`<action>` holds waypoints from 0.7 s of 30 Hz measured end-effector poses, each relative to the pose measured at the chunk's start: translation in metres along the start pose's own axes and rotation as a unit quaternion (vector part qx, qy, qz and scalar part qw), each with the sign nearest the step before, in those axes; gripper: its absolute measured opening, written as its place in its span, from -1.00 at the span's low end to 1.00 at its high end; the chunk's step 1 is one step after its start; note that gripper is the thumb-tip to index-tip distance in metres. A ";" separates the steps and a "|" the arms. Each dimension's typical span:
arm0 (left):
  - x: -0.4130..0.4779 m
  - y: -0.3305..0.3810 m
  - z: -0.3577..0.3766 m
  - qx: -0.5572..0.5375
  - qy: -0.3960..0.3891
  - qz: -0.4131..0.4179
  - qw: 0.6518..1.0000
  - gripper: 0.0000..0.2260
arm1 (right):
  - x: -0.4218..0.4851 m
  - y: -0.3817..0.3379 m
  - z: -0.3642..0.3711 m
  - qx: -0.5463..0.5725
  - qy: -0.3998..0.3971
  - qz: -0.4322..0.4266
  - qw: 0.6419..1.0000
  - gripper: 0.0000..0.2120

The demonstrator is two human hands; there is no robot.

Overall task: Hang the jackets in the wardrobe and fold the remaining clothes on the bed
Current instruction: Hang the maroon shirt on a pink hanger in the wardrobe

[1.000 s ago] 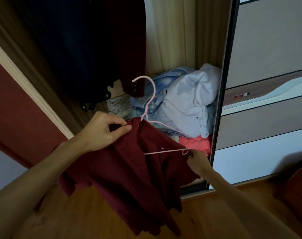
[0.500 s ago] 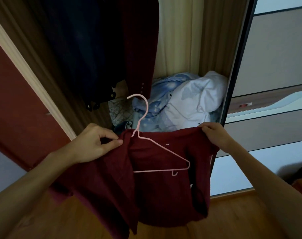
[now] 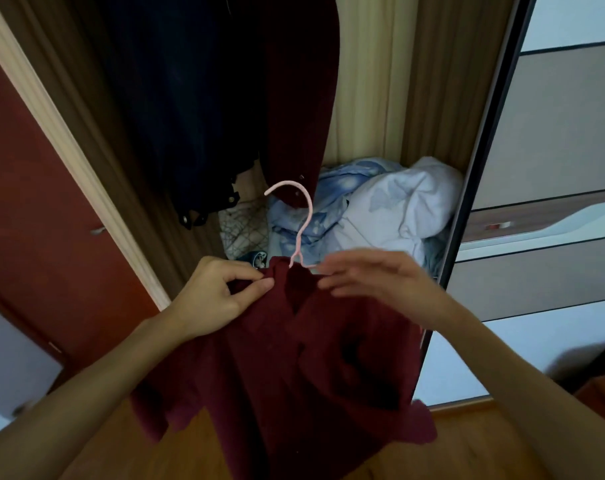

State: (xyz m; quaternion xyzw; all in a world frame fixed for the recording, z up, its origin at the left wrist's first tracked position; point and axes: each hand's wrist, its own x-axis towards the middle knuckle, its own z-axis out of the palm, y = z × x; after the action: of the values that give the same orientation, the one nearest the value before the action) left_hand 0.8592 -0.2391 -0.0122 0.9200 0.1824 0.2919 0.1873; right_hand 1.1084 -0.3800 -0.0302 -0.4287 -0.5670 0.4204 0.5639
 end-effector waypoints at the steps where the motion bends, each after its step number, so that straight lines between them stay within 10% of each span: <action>1: -0.001 0.001 -0.003 -0.013 0.004 0.005 1.000 -0.84 | 0.000 -0.001 -0.014 -0.011 0.061 -0.039 0.997 -0.70; 3: -0.005 0.001 -0.008 -0.036 0.017 0.007 0.999 -0.83 | -0.003 0.002 -0.046 -0.153 0.138 -0.064 0.977 -0.65; 7: -0.005 -0.003 -0.013 -0.046 0.028 0.016 0.998 -0.82 | -0.010 0.039 -0.064 -0.415 0.036 0.112 0.902 -0.64; 21: 0.000 -0.013 0.002 -0.012 0.009 0.063 0.998 -0.77 | 0.013 0.026 0.013 -0.399 -0.012 0.035 0.916 -0.68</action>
State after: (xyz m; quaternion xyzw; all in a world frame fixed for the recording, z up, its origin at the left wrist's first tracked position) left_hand 0.8577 -0.2284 -0.0194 0.9245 0.1226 0.3139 0.1783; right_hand 1.0956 -0.3604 -0.0515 -0.6325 -0.6791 0.1836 0.3242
